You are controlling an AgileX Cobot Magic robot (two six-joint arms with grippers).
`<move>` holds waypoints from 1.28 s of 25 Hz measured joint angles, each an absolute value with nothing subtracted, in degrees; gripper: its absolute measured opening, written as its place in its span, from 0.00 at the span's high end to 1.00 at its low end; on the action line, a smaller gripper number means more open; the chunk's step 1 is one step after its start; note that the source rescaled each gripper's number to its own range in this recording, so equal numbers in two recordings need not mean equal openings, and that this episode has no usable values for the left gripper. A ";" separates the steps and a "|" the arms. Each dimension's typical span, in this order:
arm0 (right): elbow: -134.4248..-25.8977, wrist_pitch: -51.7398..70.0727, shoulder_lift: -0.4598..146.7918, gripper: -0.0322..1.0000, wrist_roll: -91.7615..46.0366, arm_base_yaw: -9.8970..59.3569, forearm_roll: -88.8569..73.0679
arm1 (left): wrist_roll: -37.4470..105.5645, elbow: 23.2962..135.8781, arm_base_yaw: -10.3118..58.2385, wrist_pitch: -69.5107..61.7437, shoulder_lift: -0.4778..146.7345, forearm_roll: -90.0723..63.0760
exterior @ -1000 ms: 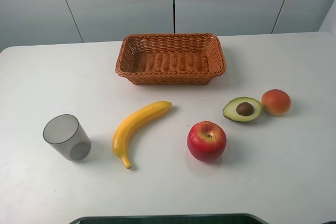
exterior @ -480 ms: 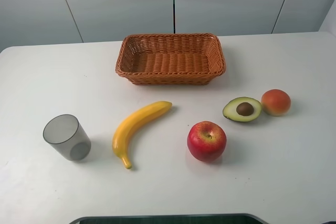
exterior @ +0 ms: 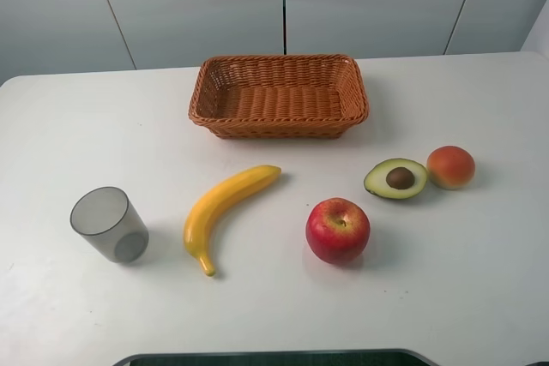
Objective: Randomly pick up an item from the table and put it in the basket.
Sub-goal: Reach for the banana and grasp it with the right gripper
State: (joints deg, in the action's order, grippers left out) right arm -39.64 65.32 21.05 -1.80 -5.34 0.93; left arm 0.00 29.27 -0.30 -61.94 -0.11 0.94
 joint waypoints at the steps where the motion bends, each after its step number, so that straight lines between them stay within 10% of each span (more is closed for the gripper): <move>1: -41.79 65.69 24.52 0.06 -1.81 -5.34 0.45 | 0.00 29.27 -0.30 -61.94 -0.11 0.94; 32: -67.89 50.29 99.63 0.00 32.08 49.09 -1.03 | 0.00 29.27 -0.30 -61.94 -0.11 0.94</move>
